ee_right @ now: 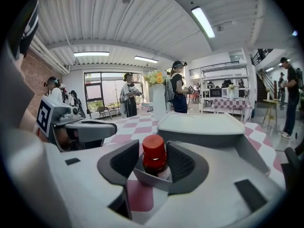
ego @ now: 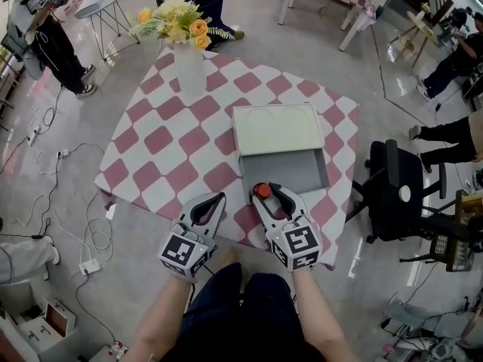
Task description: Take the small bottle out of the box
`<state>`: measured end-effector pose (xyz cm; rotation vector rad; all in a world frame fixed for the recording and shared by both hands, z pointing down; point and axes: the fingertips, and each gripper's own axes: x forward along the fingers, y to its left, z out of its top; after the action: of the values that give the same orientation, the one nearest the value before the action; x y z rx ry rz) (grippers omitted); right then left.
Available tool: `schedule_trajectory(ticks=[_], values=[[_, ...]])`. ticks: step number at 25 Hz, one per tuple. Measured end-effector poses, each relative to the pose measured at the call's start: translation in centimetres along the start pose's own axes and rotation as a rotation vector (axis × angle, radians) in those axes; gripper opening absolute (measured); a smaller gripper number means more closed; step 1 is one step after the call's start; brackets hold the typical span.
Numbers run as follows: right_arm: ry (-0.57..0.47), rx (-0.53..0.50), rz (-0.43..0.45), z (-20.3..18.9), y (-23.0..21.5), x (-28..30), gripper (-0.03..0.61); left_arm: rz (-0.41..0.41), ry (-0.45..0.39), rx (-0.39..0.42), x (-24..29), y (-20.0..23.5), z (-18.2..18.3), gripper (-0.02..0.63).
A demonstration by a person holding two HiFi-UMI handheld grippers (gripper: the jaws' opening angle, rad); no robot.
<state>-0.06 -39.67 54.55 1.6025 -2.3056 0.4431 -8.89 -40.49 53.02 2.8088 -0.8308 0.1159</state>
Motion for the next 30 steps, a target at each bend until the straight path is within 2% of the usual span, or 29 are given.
schedule_trajectory(ticks=[5,8,15,30], values=[[0.012,-0.002,-0.018,-0.2,0.1,0.5,0.184,0.009,0.002,-0.012,-0.3,0.7,-0.5,0.003],[0.004,-0.013,-0.033,-0.1,-0.1,0.7,0.156,0.009,-0.003,-0.016,-0.1,0.9,-0.7,0.003],[-0.006,-0.035,-0.026,0.0,0.0,0.9,0.15,-0.006,-0.002,-0.023,0.2,0.7,-0.9,0.003],[-0.056,-0.007,0.013,1.5,-2.1,-1.9,0.15,0.004,-0.018,0.004,1.1,-1.6,0.4,0.003]])
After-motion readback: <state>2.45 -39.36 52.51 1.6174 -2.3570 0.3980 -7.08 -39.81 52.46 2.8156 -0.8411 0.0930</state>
